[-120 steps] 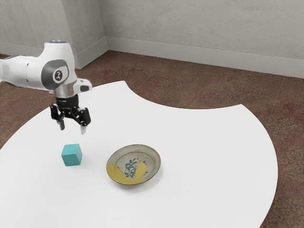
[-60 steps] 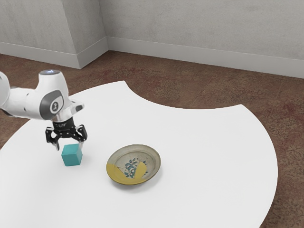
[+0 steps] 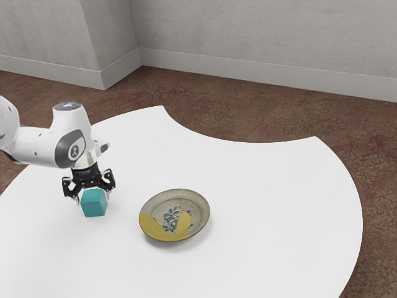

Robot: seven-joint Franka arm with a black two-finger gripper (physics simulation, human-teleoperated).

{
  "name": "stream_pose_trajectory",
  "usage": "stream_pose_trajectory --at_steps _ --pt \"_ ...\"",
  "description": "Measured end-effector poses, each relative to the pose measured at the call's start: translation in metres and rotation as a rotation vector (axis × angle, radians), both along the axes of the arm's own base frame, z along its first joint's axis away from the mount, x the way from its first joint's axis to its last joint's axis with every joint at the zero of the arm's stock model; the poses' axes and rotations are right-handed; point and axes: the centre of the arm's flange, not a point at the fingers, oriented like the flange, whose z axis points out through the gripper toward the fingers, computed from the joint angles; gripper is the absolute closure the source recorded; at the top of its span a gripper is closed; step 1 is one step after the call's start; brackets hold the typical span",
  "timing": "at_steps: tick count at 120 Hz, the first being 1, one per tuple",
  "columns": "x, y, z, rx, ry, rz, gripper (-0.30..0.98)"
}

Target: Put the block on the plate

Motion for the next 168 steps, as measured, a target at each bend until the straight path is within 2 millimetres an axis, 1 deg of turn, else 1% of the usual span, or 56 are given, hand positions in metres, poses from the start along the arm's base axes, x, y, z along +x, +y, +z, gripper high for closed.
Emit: stream_pose_trajectory --at_steps 16,25,48,72,79,86,93,103,112,126,143,153,160,168 --pt "-0.005 0.001 -0.005 0.001 -0.003 0.029 0.11" --pt "-0.005 0.000 -0.005 0.003 -0.011 0.039 0.17" --pt "-0.003 -0.002 -0.002 0.007 -0.028 0.056 0.26" --pt "0.000 -0.006 0.011 0.010 -0.053 0.065 0.30" --pt "0.001 -0.009 0.020 0.012 -0.068 0.064 0.30" --pt "0.003 -0.016 0.029 0.012 -0.085 0.054 0.30" --pt "0.006 -0.029 0.038 0.011 -0.099 0.034 0.30" --pt "0.008 -0.055 0.051 0.008 -0.120 -0.008 0.30" --pt "0.010 -0.087 0.061 0.004 -0.136 -0.061 0.30" --pt "0.008 -0.140 0.075 -0.008 -0.158 -0.150 0.30" --pt "0.007 -0.198 0.079 -0.023 -0.169 -0.244 0.30" --pt "0.007 -0.227 0.077 -0.030 -0.170 -0.292 0.30" --pt "0.008 -0.242 0.072 -0.036 -0.164 -0.312 0.30" --pt "0.009 -0.247 0.063 -0.040 -0.153 -0.315 0.30"
